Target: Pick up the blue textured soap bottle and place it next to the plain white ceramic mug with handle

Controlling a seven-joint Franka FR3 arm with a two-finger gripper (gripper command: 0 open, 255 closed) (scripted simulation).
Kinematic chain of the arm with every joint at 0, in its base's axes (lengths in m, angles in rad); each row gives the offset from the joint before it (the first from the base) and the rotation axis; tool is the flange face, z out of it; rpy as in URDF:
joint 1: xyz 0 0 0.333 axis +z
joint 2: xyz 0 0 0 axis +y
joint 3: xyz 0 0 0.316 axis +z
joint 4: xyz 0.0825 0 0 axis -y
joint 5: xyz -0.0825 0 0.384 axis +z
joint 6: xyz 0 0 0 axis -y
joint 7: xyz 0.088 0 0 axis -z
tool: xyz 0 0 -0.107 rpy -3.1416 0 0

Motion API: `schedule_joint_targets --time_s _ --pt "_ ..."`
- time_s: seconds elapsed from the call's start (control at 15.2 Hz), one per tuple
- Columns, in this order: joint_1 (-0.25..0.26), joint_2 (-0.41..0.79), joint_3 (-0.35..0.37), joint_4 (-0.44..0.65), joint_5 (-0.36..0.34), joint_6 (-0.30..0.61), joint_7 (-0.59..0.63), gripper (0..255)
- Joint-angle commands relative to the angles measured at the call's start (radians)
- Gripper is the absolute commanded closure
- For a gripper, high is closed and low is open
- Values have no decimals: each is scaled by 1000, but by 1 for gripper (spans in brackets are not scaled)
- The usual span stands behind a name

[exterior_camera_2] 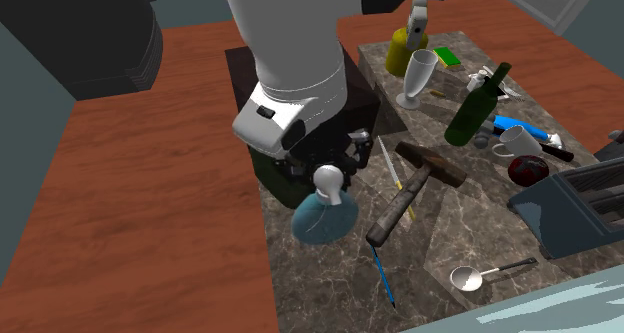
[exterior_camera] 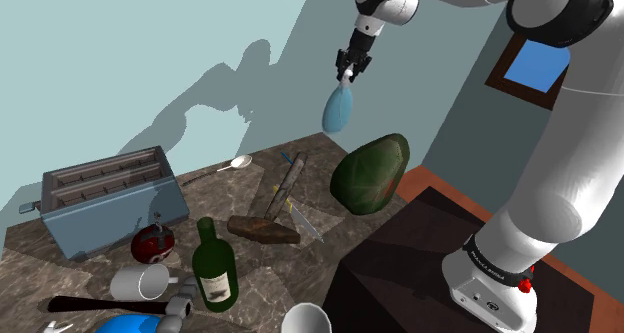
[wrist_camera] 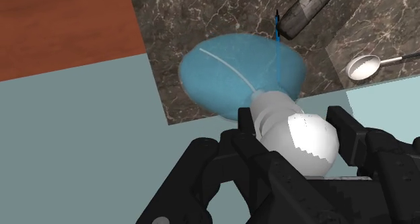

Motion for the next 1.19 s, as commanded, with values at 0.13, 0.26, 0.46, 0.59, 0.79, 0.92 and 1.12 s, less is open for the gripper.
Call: schedule_joint_targets --time_s 0.13,0.26,0.46,0.59,0.79,0.92,1.12 --pt "-1 -10 -2 39 -6 -48 11 255" --pt "-1 -14 -3 60 -9 -72 16 255" --pt "-2 -18 -4 94 -12 -110 23 255" --pt "-3 -20 -4 119 -14 -136 28 255" --pt "-4 -21 -5 158 -17 -175 36 255" --pt "-5 -20 -5 185 -18 -201 41 255" --pt "-7 -17 -6 230 -20 -242 48 255"
